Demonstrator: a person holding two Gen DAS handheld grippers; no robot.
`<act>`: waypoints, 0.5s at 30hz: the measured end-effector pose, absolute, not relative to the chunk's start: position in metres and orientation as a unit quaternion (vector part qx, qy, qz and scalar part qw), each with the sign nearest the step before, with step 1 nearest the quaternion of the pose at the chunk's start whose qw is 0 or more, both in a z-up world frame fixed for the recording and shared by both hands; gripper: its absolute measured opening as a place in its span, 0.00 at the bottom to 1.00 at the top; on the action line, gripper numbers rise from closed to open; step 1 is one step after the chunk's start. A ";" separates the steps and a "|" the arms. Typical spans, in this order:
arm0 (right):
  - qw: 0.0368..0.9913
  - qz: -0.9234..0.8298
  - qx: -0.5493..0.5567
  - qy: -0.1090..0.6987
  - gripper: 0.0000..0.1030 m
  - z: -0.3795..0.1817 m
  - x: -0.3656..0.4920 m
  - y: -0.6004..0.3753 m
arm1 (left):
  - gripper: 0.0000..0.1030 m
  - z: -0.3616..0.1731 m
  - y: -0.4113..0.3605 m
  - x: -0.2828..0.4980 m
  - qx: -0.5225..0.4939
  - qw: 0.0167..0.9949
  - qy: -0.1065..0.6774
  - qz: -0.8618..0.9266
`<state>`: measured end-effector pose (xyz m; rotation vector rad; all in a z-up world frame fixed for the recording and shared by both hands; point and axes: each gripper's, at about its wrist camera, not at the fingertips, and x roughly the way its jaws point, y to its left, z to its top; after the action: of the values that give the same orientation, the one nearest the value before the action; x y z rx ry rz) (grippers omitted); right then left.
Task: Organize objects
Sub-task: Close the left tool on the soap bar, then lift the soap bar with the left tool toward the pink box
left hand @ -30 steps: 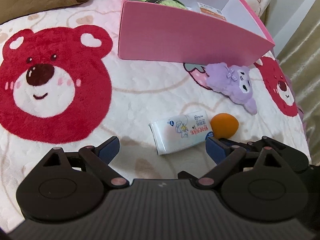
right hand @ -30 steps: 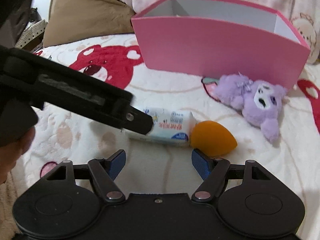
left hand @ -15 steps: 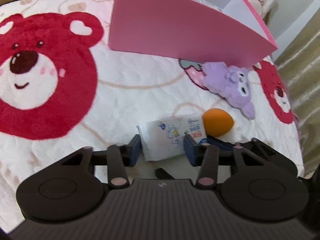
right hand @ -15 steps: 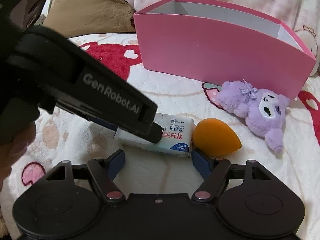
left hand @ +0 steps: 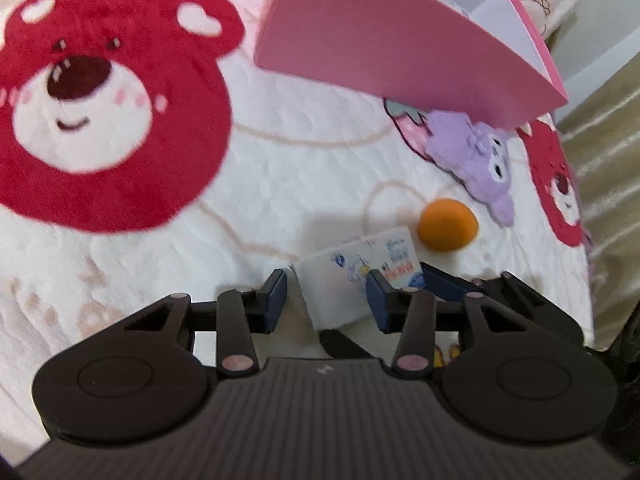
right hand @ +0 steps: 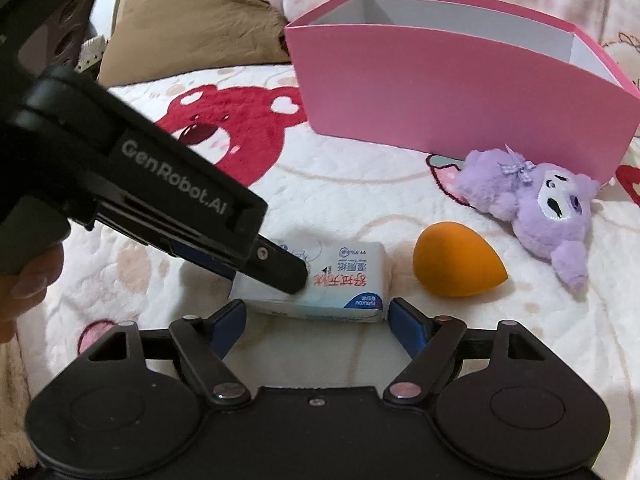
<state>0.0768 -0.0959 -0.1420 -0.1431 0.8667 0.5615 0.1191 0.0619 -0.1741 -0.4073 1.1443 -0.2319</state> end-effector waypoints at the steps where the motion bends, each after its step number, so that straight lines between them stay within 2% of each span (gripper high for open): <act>1: 0.869 0.268 -0.072 0.410 0.82 -0.143 0.077 -0.095 | 0.43 -0.174 0.061 0.120 -0.188 0.818 0.532 -0.107; 3: 0.871 0.268 -0.082 0.405 0.83 -0.148 0.078 -0.092 | 0.37 -0.175 0.059 0.121 -0.189 0.818 0.531 -0.115; 9: 0.873 0.267 -0.089 0.398 0.80 -0.147 0.074 -0.089 | 0.38 -0.174 0.056 0.120 -0.193 0.819 0.527 -0.120; 11: 0.876 0.261 -0.102 0.393 0.77 -0.146 0.071 -0.088 | 0.38 -0.172 0.056 0.119 -0.200 0.821 0.521 -0.122; 15: 0.878 0.253 -0.106 0.393 0.64 -0.142 0.070 -0.088 | 0.41 -0.162 0.049 0.114 -0.168 0.838 0.504 -0.126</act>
<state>0.0699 -0.0883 -0.1423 -0.2212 0.8193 0.5270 0.1140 0.0491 -0.1617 -0.3558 1.0654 -0.2669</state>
